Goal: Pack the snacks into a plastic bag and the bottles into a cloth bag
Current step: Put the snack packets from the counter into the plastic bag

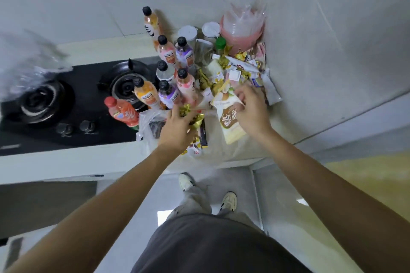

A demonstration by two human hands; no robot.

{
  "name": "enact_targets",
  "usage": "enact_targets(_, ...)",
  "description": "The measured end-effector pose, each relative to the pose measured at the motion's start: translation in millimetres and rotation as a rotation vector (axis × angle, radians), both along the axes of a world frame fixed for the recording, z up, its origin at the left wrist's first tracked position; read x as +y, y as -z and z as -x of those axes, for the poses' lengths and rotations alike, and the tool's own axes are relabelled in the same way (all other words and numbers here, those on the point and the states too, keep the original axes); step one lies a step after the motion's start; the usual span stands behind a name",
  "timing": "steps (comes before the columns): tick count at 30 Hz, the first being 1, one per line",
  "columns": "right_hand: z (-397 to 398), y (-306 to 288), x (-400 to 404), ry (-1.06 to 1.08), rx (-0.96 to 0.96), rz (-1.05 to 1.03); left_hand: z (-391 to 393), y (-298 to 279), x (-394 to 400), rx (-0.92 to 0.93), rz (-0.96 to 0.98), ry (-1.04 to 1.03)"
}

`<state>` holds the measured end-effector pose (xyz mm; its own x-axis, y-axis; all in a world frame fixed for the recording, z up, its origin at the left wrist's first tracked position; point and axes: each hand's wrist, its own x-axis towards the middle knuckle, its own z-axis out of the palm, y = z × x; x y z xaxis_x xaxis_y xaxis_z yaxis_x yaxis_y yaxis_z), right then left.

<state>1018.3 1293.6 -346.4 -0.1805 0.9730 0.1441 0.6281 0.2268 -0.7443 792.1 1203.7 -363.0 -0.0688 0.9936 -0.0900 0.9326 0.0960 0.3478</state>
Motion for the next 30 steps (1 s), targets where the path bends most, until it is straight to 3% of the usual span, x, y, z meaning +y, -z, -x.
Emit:
enact_targets(5, 46, 22, -39, -0.152, -0.011, 0.338, 31, 21, -57, -0.001, 0.239, -0.065)
enact_targets(11, 78, 62, -52, -0.077, -0.067, 0.584, 45, 29, -61, 0.024, 0.356, -0.115)
enact_targets(16, 104, 75, -49, 0.094, 0.074, 0.522, 55, 40, -48, -0.007, 0.309, -0.090)
enact_targets(18, 106, 78, -52, 0.026, -0.035, 0.493, 56, 41, -45, -0.003, 0.303, -0.073)
enact_targets(23, 100, 71, -66, -0.184, -0.462, 0.147, 65, 36, -43, 0.021, 0.203, 0.042)
enact_targets(30, 84, 51, -49, -0.232, -0.590, -0.091, 50, 27, -19, -0.041, 0.076, 0.242)
